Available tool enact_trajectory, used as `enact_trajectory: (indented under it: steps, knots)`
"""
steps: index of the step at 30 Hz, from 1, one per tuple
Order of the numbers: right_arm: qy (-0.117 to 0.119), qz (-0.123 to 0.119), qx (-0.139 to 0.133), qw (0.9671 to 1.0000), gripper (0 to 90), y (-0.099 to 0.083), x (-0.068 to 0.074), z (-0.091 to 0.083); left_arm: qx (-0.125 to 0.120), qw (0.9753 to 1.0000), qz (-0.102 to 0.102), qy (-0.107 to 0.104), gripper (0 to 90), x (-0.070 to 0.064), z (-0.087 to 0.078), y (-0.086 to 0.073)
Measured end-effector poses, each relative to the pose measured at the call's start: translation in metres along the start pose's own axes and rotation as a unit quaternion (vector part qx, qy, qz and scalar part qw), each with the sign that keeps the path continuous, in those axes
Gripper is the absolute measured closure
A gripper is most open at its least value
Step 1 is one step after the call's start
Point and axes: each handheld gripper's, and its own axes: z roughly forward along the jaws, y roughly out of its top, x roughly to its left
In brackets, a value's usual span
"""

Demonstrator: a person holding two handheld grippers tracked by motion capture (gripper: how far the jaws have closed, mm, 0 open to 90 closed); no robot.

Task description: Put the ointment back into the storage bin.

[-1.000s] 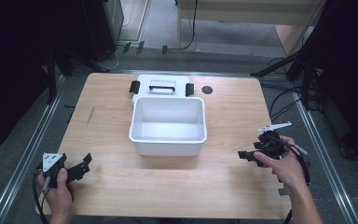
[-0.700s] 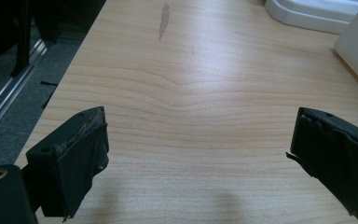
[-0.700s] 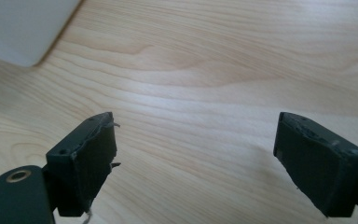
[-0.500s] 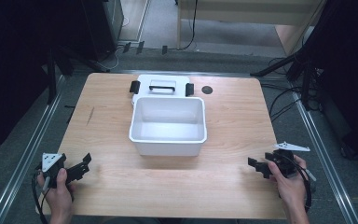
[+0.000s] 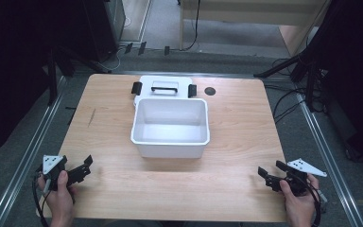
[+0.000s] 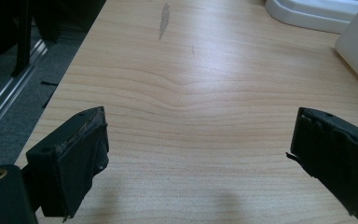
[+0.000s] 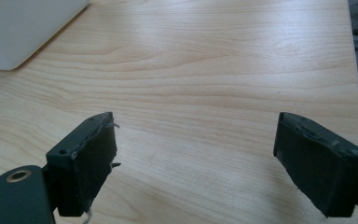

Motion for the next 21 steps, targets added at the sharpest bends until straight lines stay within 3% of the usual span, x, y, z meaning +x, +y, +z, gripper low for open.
enact_trajectory:
  steps: [4,8,13,16,21]
  knots:
    - [0.000,-0.008,-0.004,1.0000,13.5,-0.002,0.006,-0.001,-0.001,1.0000,0.001,0.001,4.6,0.000,0.000,0.000]
    - [-0.022,-0.016,-0.001,0.9996,14.2,-0.002,0.010,0.001,-0.001,1.0000,0.002,0.001,4.6,0.000,0.000,0.000]
    - [-0.040,0.003,-0.009,0.9992,15.4,-0.002,0.008,-0.001,-0.001,1.0000,0.003,0.001,4.6,-0.001,0.001,0.000]
    - [-0.038,0.020,-0.033,0.9985,23.5,-0.003,0.004,-0.004,0.000,1.0000,0.004,0.001,4.6,-0.001,0.001,0.000]
    - [-0.031,0.051,-0.059,0.9965,23.6,-0.005,-0.001,-0.008,-0.001,1.0000,0.004,0.001,4.6,-0.001,0.001,0.000]
